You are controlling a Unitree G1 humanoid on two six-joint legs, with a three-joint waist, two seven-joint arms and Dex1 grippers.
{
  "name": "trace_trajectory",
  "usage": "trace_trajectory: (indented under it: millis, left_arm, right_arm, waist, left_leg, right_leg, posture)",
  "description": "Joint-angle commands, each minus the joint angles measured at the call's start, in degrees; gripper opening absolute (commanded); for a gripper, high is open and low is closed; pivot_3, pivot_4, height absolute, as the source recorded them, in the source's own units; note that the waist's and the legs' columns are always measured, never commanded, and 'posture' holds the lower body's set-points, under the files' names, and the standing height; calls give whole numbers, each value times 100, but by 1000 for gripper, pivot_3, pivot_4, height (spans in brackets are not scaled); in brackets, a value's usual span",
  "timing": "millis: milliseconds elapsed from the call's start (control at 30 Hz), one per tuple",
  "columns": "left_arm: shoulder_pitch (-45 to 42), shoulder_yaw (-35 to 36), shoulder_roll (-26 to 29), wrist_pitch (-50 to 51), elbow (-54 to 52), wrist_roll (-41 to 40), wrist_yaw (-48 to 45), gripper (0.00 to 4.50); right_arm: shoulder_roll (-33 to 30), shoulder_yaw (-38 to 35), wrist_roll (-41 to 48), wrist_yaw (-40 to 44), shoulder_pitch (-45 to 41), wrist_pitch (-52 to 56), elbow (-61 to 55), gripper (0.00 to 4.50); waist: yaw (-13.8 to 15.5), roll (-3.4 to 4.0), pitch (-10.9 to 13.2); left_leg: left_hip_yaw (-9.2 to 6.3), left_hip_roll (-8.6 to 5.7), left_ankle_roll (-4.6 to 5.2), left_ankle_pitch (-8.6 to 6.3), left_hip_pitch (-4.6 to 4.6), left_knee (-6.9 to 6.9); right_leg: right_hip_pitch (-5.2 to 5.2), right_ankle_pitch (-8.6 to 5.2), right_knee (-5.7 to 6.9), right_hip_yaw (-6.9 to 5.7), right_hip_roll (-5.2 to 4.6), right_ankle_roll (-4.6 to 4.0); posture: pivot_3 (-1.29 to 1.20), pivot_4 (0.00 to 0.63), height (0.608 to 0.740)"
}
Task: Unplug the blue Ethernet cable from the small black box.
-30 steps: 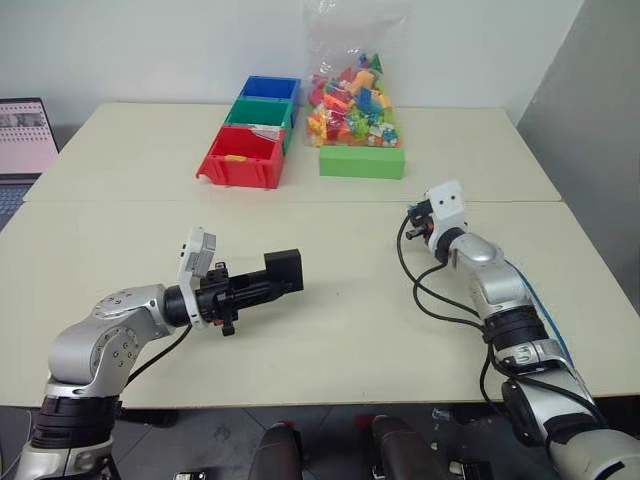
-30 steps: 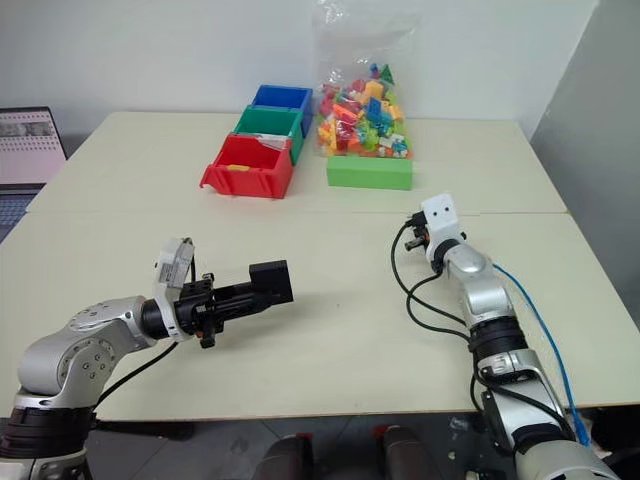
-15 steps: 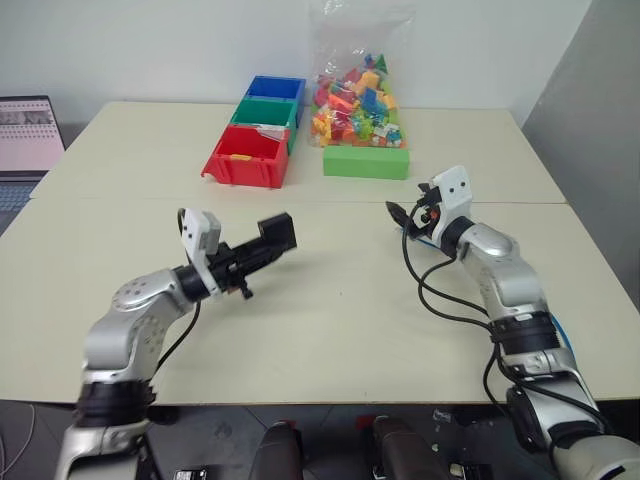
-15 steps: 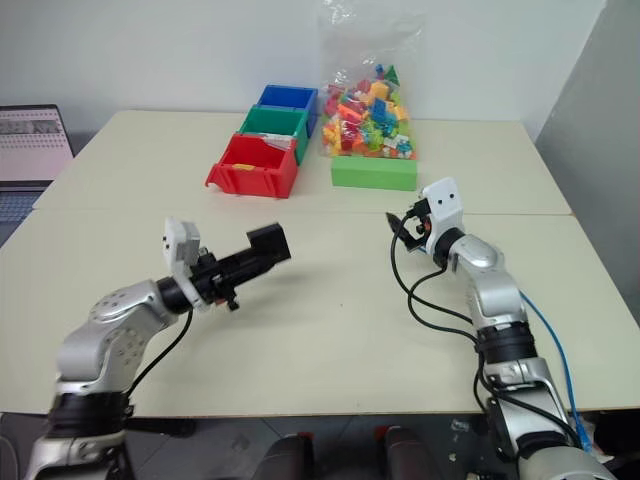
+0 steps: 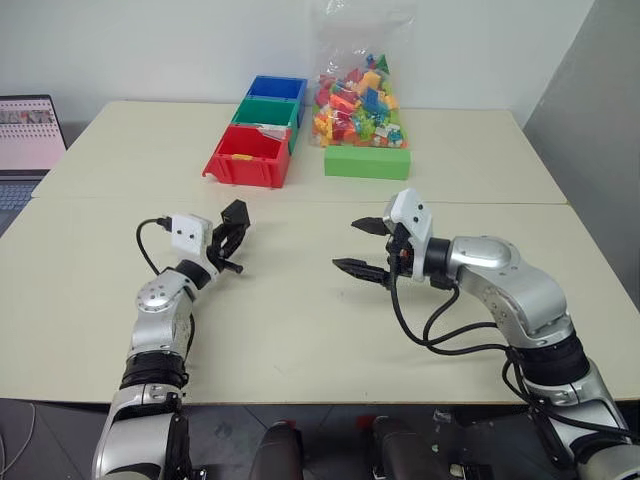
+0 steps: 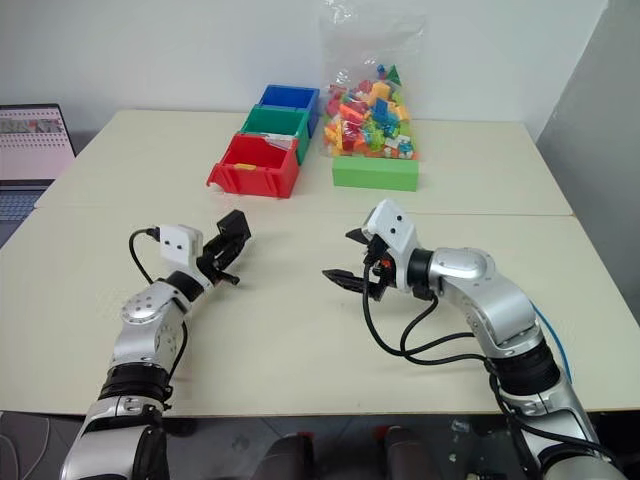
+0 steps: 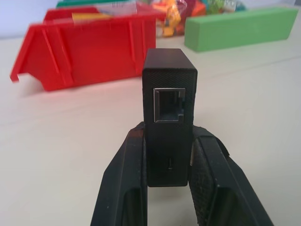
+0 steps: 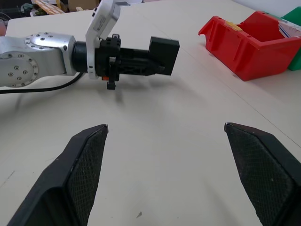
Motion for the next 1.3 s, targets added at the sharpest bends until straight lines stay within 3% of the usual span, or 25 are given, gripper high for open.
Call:
trace_trajectory:
  millis: [33,67,133,500,633,867,1100,1300]
  left_arm:
    - [-81,91,-14,-167,363,-13,6,794]
    - [-61,103,-2,-185,419,-39,-47,794]
    - [-10,144,18,-151,468,-103,-117,1498]
    - [517,137,167,99,-160,24,6,3923]
    - [1114,134,417,871,-1280,-43,-12,3923]
    - [2345,339,1670,2252,-3497,-310,-818,3923]
    - [2378,932,2733,3056,-4010,-895,-1622,3923]
    - [2349,1166,3149,3501,-4178,-1253,-2079,3923]
  right_arm:
    - [54,-24,-34,-104,-150,30,-199,4195]
    - [65,-24,-37,-112,-149,47,-215,4195]
    - [81,-18,-49,-121,-142,68,-241,4266]
    - [86,44,-97,-118,-85,56,-256,4266]
    - [23,9,-111,-149,85,58,-283,4266]
    - [-359,-417,21,-8,679,-27,-354,4266]
    - [-1099,-869,347,774,884,-235,-302,4266]
    - [-1502,-1147,501,1141,758,-322,-8,4266]
  waist:
    - [-1,0,0]
    - [1,-1,-1]
    - [-4,-1,-1]
    - [-57,-1,-1]
    - [-125,0,-2]
    - [-127,1,0]
    - [-77,-2,3]
    - [-92,2,6]
  left_leg:
    - [-1,0,0,0,-1,0]
    - [0,0,0,0,0,0]
    - [0,-1,0,0,0,0]
    - [1,1,0,0,5,0]
    - [3,3,0,0,9,-3]
    - [-2,6,-1,0,8,-7]
    - [-6,4,-1,0,6,-6]
    - [4,4,0,0,8,-8]
  right_leg:
    - [0,0,0,-1,0,1]
    - [0,0,0,-1,0,1]
    - [1,0,0,-2,0,1]
    - [1,0,4,1,0,1]
    - [1,1,5,8,0,-1]
    - [0,-6,4,19,-1,7]
    - [0,-14,-1,16,-4,20]
    - [-1,-15,-6,13,-3,20]
  posture:
    - [0,150,740]
    - [0,150,740]
    - [0,150,740]
    - [0,150,740]
    - [0,150,740]
    - [0,150,740]
    - [0,150,740]
    - [0,150,740]
